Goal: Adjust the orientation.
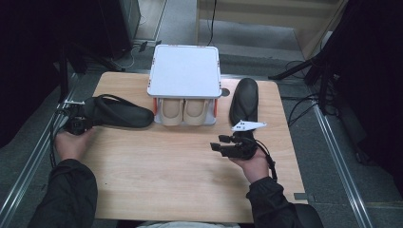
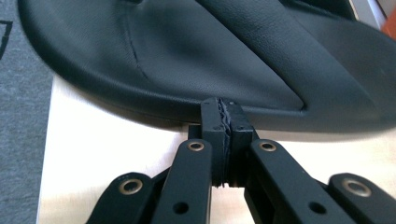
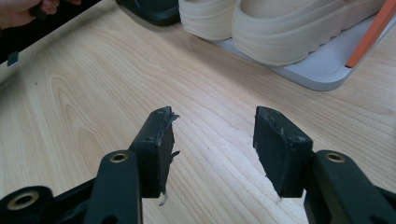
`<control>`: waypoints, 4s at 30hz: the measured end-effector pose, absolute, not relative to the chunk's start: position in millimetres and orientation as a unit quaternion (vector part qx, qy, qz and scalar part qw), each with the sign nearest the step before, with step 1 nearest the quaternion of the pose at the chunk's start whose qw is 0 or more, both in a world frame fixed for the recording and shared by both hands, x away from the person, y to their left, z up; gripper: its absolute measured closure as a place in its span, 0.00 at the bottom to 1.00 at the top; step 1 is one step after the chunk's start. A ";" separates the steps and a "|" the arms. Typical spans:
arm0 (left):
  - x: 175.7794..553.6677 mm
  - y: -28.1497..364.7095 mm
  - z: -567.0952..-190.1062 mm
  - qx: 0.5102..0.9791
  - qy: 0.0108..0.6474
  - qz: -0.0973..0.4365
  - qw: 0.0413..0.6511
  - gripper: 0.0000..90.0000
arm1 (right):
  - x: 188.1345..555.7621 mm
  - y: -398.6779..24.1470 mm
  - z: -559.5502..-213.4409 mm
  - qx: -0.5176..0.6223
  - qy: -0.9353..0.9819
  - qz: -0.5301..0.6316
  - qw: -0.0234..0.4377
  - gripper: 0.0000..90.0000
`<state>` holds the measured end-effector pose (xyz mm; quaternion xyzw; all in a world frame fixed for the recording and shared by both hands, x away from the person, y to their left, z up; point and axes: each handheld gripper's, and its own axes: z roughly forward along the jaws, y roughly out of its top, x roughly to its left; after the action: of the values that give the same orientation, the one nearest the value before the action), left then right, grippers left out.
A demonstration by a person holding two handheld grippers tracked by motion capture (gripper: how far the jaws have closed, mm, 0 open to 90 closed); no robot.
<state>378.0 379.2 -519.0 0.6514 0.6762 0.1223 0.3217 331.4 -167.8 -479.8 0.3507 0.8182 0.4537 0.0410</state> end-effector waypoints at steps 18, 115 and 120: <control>392.7 329.6 -480.9 0.676 0.630 0.123 0.360 1.00 | 323.7 -179.2 -481.1 0.365 0.812 0.452 0.052 0.54; 382.5 374.6 -509.8 0.654 0.672 0.110 0.330 0.54 | 322.1 -185.8 -482.2 0.378 0.808 0.448 0.056 0.53; 387.6 372.0 -512.6 0.651 0.678 0.105 0.326 0.57 | 320.8 -187.3 -482.6 0.381 0.807 0.448 0.056 0.53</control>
<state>387.6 372.0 -512.6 0.6510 0.6776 0.1046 0.3256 320.8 -187.3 -482.6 0.3809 0.8067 0.4485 0.0560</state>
